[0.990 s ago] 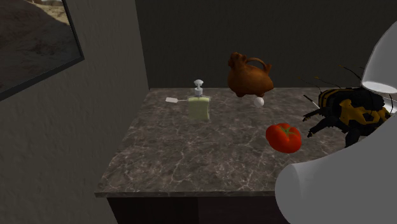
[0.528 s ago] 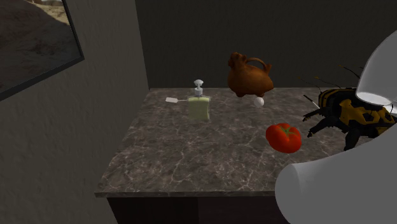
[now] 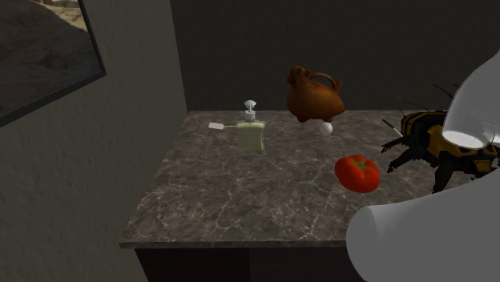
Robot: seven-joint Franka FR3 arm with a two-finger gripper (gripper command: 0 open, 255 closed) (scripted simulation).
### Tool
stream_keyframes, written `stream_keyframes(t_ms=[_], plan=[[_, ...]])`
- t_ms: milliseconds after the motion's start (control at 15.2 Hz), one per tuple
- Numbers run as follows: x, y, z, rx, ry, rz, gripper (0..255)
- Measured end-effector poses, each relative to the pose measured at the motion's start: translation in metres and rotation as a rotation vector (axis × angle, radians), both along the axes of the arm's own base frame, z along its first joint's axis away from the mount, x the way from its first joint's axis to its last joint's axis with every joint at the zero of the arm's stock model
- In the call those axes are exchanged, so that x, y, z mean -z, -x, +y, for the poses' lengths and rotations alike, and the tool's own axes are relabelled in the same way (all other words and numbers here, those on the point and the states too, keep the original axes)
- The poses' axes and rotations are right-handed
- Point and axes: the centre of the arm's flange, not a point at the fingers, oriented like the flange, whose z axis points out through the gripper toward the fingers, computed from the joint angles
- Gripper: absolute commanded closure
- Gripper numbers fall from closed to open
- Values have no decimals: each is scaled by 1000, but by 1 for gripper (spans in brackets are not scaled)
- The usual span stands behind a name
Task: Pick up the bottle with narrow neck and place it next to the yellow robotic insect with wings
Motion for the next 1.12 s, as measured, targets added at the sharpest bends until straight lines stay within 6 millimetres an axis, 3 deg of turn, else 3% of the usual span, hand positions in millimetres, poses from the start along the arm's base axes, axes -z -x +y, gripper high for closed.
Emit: stream_keyframes(t_ms=[1122], plan=[[89,0,-1,0,0,0,255]])
